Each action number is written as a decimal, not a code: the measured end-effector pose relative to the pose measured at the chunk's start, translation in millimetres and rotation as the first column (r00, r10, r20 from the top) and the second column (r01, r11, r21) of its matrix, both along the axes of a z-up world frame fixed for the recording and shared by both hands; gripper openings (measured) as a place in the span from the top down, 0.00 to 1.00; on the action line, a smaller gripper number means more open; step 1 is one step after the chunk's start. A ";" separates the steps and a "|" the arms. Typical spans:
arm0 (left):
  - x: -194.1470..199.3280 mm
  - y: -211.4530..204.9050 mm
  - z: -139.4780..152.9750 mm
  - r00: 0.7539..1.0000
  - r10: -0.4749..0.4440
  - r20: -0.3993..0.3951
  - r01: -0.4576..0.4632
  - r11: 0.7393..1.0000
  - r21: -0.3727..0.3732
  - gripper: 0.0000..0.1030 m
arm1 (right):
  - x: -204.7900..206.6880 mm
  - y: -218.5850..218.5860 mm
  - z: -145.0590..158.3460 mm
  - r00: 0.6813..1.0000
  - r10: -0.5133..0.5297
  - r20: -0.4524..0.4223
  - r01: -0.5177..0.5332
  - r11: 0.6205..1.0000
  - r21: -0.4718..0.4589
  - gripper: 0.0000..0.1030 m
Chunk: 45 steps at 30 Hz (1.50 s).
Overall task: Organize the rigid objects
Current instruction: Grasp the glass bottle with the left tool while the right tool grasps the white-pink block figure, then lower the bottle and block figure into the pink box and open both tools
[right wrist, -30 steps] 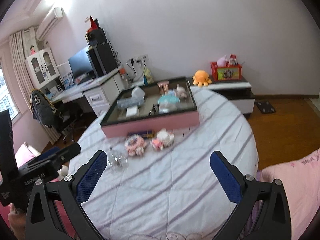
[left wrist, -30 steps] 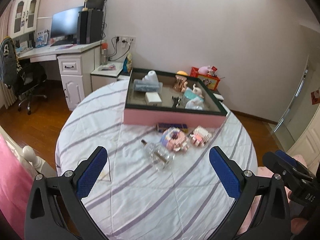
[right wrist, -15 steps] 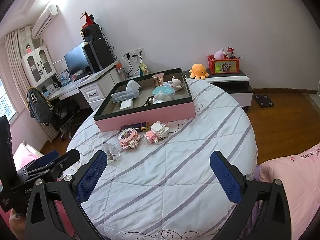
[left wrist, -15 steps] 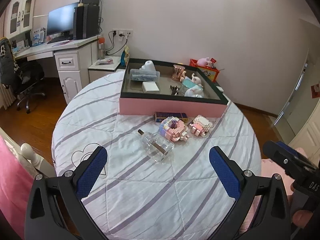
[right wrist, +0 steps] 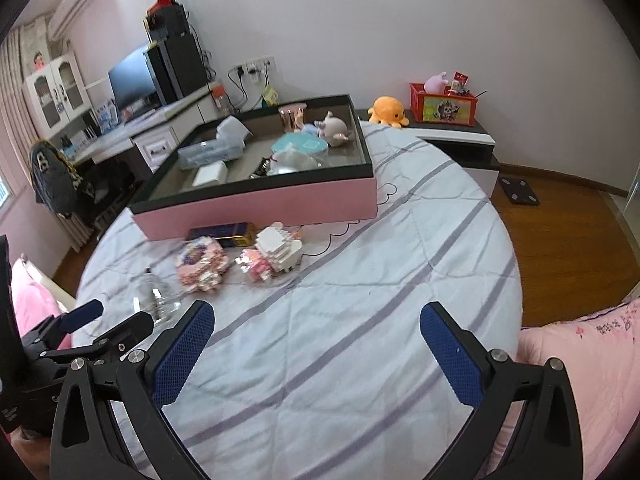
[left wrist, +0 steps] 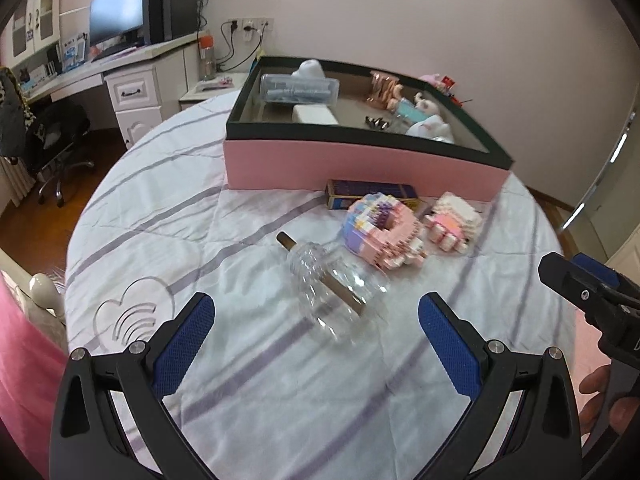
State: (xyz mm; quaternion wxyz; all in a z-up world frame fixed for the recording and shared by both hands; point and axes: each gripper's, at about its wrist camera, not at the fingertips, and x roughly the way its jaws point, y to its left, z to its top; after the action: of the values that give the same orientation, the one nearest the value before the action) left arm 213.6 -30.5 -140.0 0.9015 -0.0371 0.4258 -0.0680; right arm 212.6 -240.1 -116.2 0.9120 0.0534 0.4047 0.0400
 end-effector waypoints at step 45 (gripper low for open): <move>3.9 34.7 53.6 0.991 -0.046 0.123 0.053 0.997 -0.056 0.38 | 30.7 23.0 26.5 0.989 0.138 0.056 -0.139 0.990 0.026 0.43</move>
State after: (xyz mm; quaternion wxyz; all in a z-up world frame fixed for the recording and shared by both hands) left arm 217.5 4.2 -86.4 0.9223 -0.0492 0.3687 -0.1051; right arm 243.2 -217.1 -89.7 0.9167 0.0378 0.3820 0.1107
